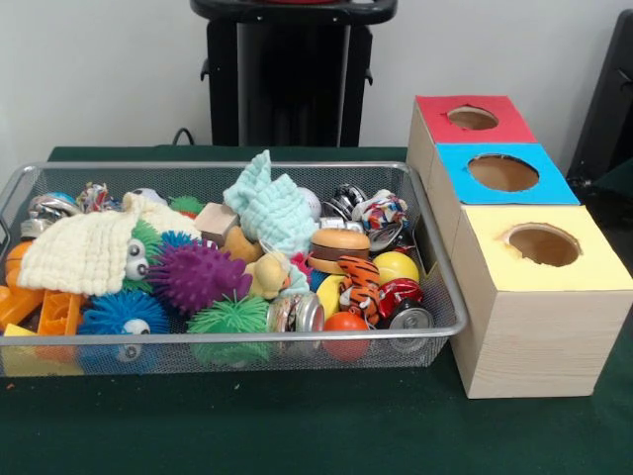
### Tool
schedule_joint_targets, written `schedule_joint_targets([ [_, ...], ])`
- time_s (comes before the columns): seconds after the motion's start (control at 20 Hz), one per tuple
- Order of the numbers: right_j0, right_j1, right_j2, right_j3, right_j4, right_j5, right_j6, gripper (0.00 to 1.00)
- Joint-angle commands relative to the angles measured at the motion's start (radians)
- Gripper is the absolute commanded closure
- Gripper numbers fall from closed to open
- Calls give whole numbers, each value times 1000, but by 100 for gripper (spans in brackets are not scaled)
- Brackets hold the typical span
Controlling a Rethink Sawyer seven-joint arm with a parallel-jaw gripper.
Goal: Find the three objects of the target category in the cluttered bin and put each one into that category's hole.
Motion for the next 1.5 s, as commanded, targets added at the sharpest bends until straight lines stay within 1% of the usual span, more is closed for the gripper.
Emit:
schedule_joint_targets([
  [0.05, 5, -12, -82, 74, -3, 97, 267, 0],
  [0.1, -1, -13, -83, 76, -1, 95, 253, 0],
  [0.2, -36, -17, -68, 95, 29, 75, 183, 0],
  [0.25, -63, -1, -50, 105, 51, 48, 142, 0],
  [0.3, -79, 17, -38, 106, 56, 28, 130, 0],
  [0.35, -106, 52, -20, 101, 48, -10, 116, 0],
  [0.45, -143, 100, 8, 80, 27, -47, 97, 0],
  [0.65, -167, 188, 17, -1, -24, -45, 141, 0],
  [0.75, -183, 215, 27, -17, -30, -58, 137, 0],
  [0.9, -211, 257, 54, -14, -29, -121, 126, 0],
  [0.95, -207, 288, 53, -24, -38, -139, 134, 0],
  [1.05, -200, 321, 45, -35, -49, -169, 146, 0],
  [1.3, -236, 316, 87, 2, -28, -215, 118, 0],
  [1.4, -230, 332, 82, -7, -27, -232, 129, 0],
  [1.5, -226, 344, 79, -13, -26, -224, 127, 0],
])
